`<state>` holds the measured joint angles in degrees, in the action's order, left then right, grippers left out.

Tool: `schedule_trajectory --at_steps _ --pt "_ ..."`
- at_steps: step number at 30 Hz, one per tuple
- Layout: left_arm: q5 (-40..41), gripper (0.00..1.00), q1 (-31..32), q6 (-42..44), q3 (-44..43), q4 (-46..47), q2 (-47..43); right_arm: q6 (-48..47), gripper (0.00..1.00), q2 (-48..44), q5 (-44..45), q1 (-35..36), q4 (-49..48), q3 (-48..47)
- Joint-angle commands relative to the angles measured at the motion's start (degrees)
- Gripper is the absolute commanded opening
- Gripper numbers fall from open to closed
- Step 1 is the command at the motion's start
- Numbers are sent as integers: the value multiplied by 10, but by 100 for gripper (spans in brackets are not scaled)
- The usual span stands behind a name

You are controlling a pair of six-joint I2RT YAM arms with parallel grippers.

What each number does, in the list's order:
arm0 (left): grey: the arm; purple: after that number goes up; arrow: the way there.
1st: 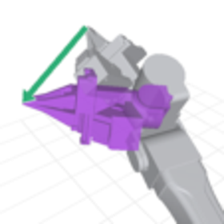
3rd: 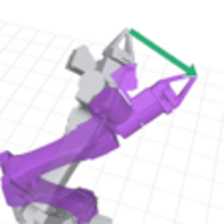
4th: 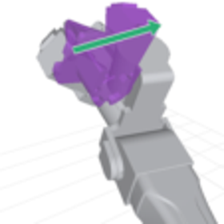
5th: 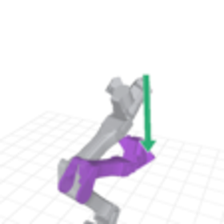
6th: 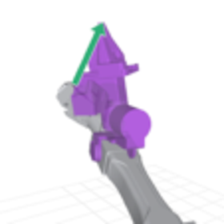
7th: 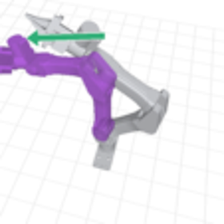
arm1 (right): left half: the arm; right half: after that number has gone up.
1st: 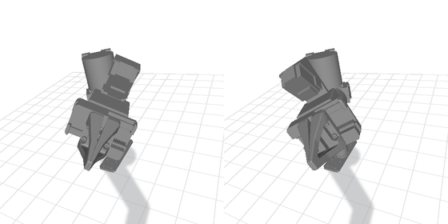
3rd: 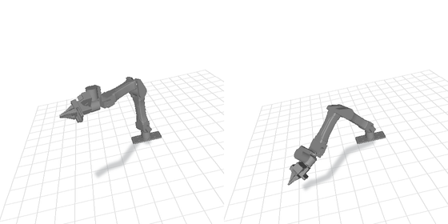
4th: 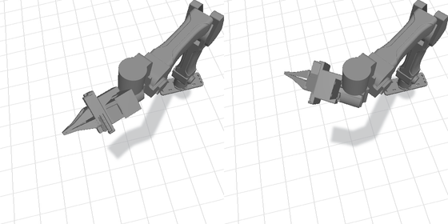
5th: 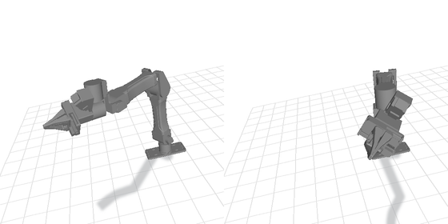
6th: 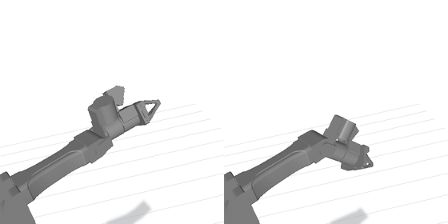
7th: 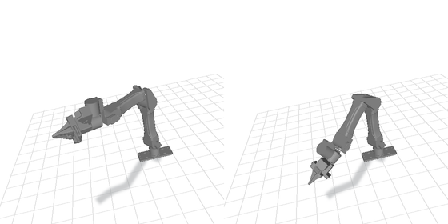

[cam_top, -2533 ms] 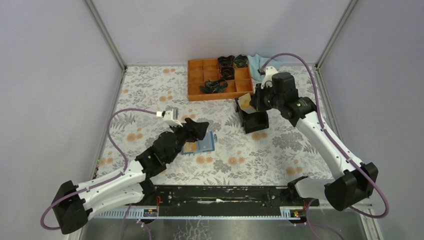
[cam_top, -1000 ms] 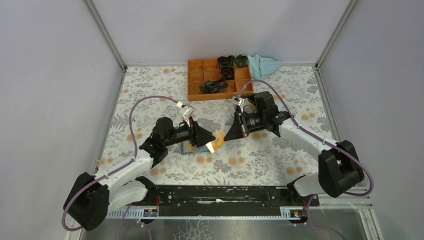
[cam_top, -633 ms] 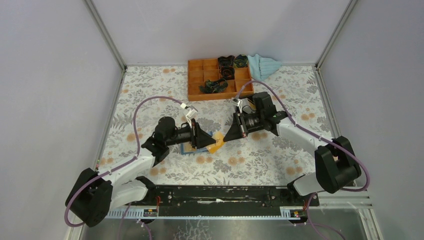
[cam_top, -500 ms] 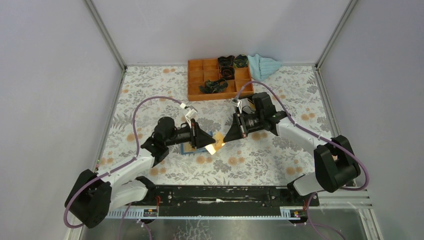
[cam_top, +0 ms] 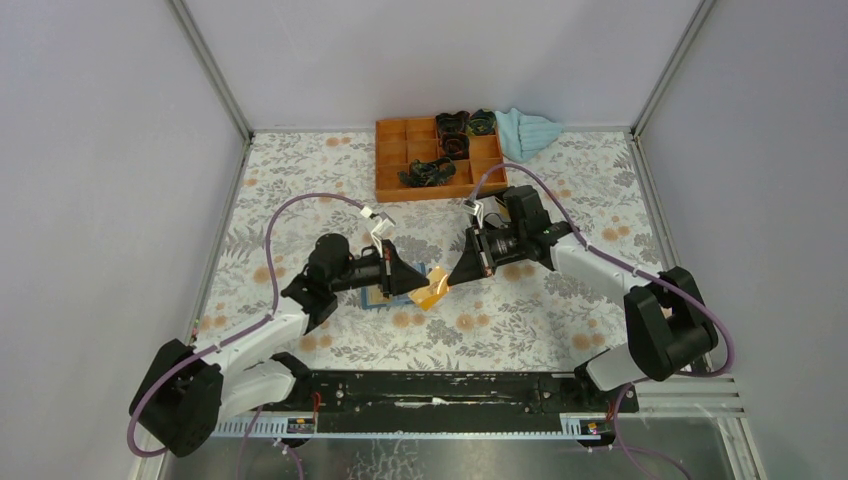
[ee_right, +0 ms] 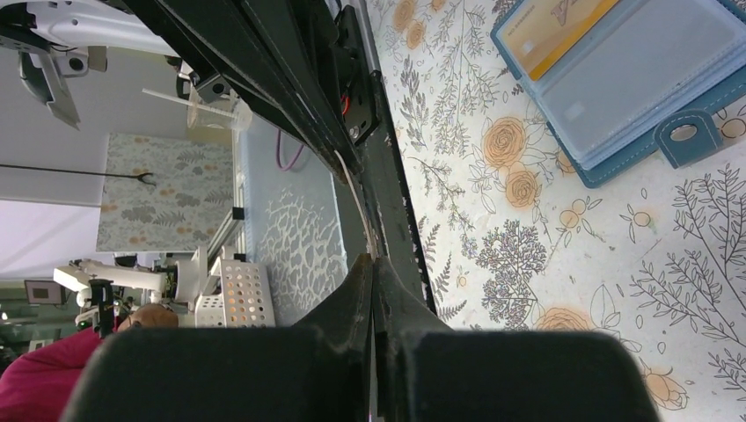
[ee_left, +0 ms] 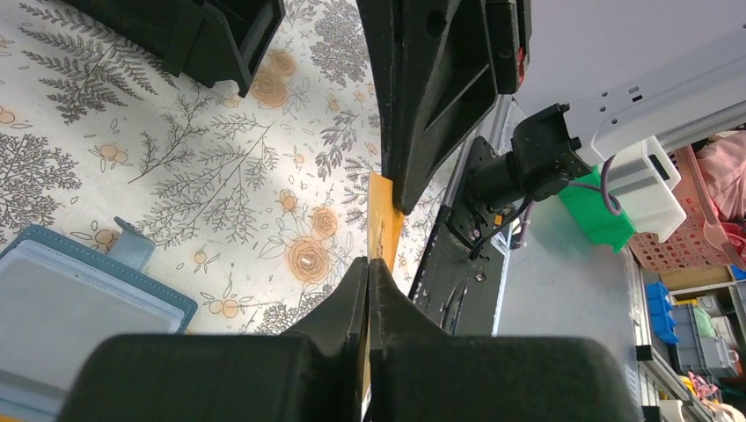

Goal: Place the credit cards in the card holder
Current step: Pick up the credit card from the storage box, then insert the credit card into the card holder.

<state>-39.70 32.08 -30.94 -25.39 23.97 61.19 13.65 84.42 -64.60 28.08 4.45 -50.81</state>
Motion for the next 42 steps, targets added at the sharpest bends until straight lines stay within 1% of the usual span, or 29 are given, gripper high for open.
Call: schedule_trajectory --at_steps 1,3,5,6,8,9,10,11,13,17,21,25,28,32,36,39,42 --pt "-1 0 -4 5 -9 -8 -7 1 0 5 -29 1 -17 -24" --pt "3 0 -4 -2 -3 2 -10 9 0 9 -30 0 -26 -26" --pt "23 0 -4 -6 5 7 -16 14 0 13 -25 -2 -29 -29" --pt "36 0 -4 -10 10 10 -22 16 4 15 -23 -4 -30 -30" --pt "69 0 -4 -19 20 15 -36 20 22 19 -15 -7 -32 -32" --pt "92 0 -4 -20 23 8 -43 20 28 21 -12 -7 -33 -34" --pt "112 0 -4 -22 27 6 -51 20 32 23 -10 -7 -33 -35" --pt "134 0 -4 -27 31 4 -57 19 33 25 -7 -7 -34 -38" --pt "173 0 -5 -41 38 2 -72 21 33 31 0 -7 -35 -43" --pt "273 0 -5 -77 57 -16 -99 7 35 37 58 -7 -10 -64" --pt "376 0 -5 -120 89 -42 -134 11 36 33 149 -6 -8 -72" --pt "447 0 -5 -155 115 -71 -161 33 34 36 206 9 -28 -71" --pt "474 0 -5 -181 140 -73 -166 37 32 55 239 34 -28 -82" --pt "489 0 -5 -210 183 -44 -173 47 28 90 286 67 -28 -103" --pt "495 0 -5 -220 202 -30 -168 79 23 125 312 85 -45 -113" --pt "496 0 -4 -239 225 3 -158 99 18 147 325 94 -60 -118" --pt "501 0 -4 -250 242 32 -151 105 16 165 335 105 -63 -128"
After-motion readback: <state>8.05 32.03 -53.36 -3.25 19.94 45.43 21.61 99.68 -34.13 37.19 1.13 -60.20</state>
